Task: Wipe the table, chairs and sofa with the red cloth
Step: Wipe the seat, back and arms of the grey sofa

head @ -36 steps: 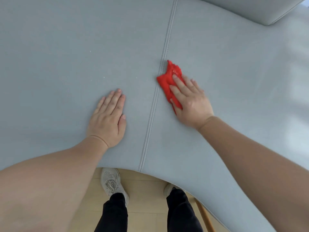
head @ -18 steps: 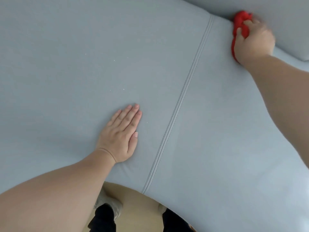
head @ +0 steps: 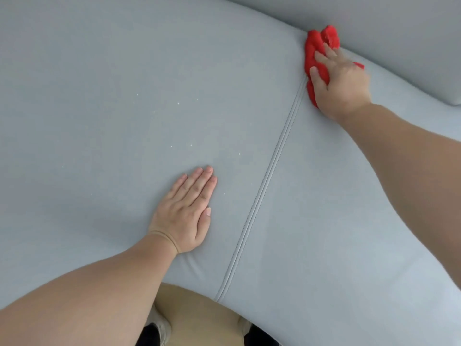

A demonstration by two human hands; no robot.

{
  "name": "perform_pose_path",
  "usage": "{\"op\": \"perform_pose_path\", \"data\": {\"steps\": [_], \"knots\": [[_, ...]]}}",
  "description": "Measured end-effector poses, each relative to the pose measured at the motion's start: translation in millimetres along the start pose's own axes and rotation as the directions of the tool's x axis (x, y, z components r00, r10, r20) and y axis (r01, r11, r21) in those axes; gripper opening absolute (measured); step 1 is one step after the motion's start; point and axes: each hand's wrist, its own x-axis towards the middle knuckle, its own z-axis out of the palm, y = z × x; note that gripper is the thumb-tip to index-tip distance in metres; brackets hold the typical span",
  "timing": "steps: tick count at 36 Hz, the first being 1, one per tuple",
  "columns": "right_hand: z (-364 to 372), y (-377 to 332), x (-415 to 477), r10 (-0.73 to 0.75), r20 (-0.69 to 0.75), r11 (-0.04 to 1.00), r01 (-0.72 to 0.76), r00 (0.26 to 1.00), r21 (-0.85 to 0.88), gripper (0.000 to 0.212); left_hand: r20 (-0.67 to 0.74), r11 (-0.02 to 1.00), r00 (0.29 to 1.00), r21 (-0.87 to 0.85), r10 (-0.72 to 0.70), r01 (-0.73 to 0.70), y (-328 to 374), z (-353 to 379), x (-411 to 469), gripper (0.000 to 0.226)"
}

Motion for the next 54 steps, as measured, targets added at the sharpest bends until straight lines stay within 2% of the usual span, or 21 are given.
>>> {"op": "perform_pose_path", "data": {"steps": [6,11,18,26,29,34,39,42,44,48,54], "knots": [[8,-26,-37,-0.069,0.008,0.996,0.068,0.998,0.049,0.048,0.005,1.0,1.0,0.002,0.004,-0.004,0,-1,0,0.057],[21,-54,-88,-0.113,0.057,0.99,0.108,0.992,0.088,0.056,0.022,1.0,1.0,0.003,0.007,-0.007,1,-2,0,0.057],[43,-98,-179,-0.203,0.0,0.974,0.202,0.979,0.1,0.045,0.083,1.0,0.997,0.031,-0.006,0.004,2,-6,-2,0.059],[57,-136,-258,-0.194,0.001,0.973,0.192,0.981,0.132,0.041,0.059,0.999,0.998,-0.042,-0.009,0.012,5,-16,-2,0.056],[61,-152,-288,-0.214,0.002,0.968,0.212,0.977,0.133,0.04,0.036,0.992,0.997,-0.1,-0.068,0.071,-1,-23,-14,0.053],[69,-182,-327,-0.34,0.056,0.937,0.334,0.939,0.103,0.041,0.078,0.991,0.988,-0.008,-0.135,0.136,-36,-41,-54,0.054],[79,-191,-330,-0.526,0.146,0.846,0.533,0.838,-0.009,0.042,0.091,0.979,0.976,0.053,-0.2,0.196,-68,-53,-62,0.055],[81,-182,-321,-0.583,0.206,0.794,0.605,0.786,-0.058,0.056,0.061,0.974,0.974,0.075,-0.217,0.212,-86,-53,-56,0.056],[81,-180,-315,-0.603,0.216,0.777,0.627,0.768,-0.061,0.056,0.049,0.973,0.973,0.078,-0.224,0.219,-95,-50,-53,0.057],[82,-183,-287,-0.602,0.157,0.789,0.614,0.783,-0.036,0.05,0.023,0.978,0.98,0.063,-0.199,0.197,-102,-40,-53,0.056],[83,-185,-224,-0.555,0.067,0.828,0.558,0.829,-0.055,0.052,0.004,0.98,0.981,0.053,-0.192,0.192,-103,-36,-54,0.057]]}}
